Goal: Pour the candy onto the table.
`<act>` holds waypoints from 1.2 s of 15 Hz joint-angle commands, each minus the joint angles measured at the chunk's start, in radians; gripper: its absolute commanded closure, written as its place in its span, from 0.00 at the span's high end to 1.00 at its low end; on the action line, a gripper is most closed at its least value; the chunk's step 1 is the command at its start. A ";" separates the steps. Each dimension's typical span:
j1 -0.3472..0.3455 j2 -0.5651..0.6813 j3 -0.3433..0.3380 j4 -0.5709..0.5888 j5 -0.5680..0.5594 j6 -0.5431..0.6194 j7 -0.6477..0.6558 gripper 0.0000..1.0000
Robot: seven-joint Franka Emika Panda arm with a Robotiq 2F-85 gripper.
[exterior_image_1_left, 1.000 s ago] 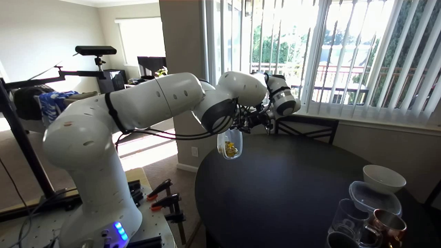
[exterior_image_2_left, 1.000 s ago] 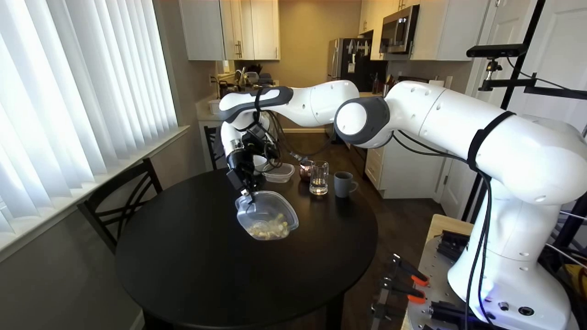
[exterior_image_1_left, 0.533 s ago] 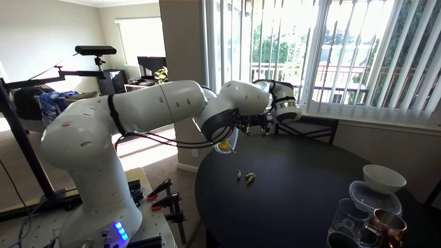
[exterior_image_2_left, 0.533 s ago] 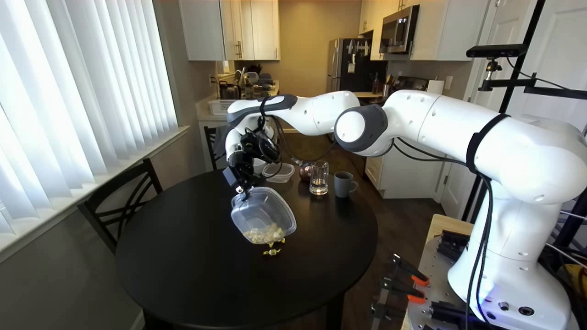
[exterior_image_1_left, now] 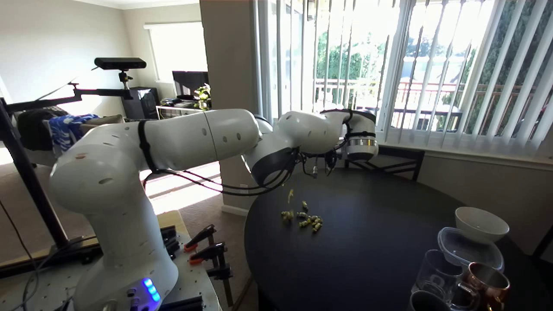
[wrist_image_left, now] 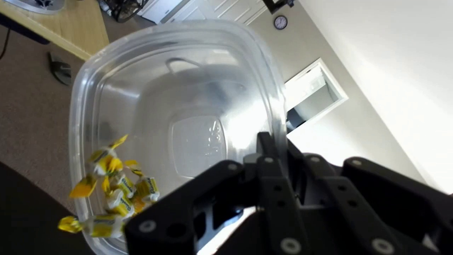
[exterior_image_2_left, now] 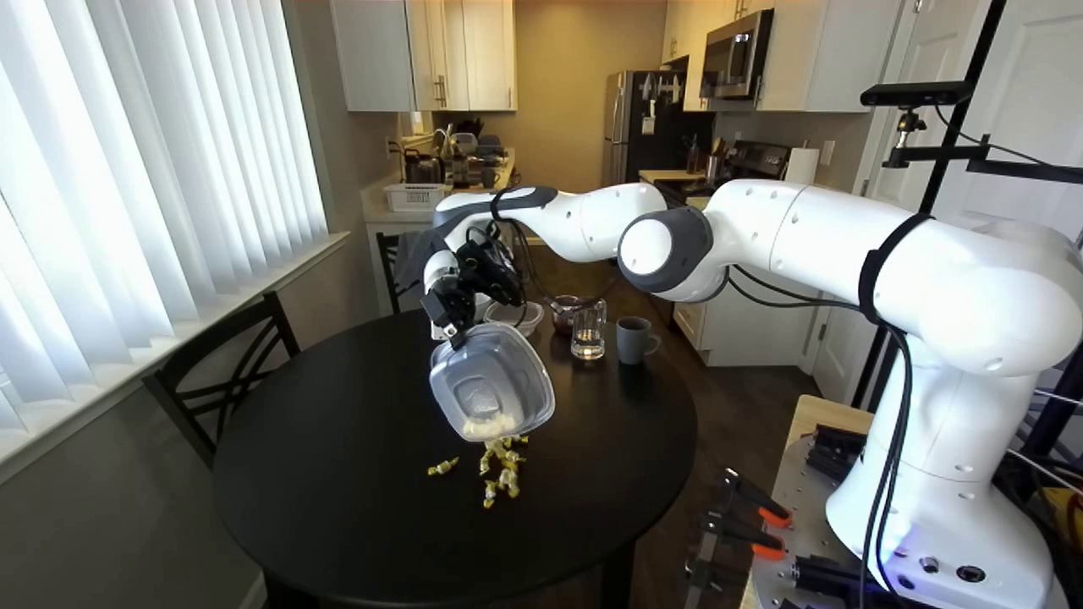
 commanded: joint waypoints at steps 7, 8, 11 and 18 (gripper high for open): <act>0.015 0.009 -0.087 0.020 0.166 -0.045 0.009 0.02; 0.016 0.009 -0.096 0.021 0.169 -0.042 0.008 0.02; 0.005 0.009 -0.102 0.005 0.192 -0.049 0.005 0.02; 0.059 0.002 -0.222 0.095 0.105 0.066 0.078 0.02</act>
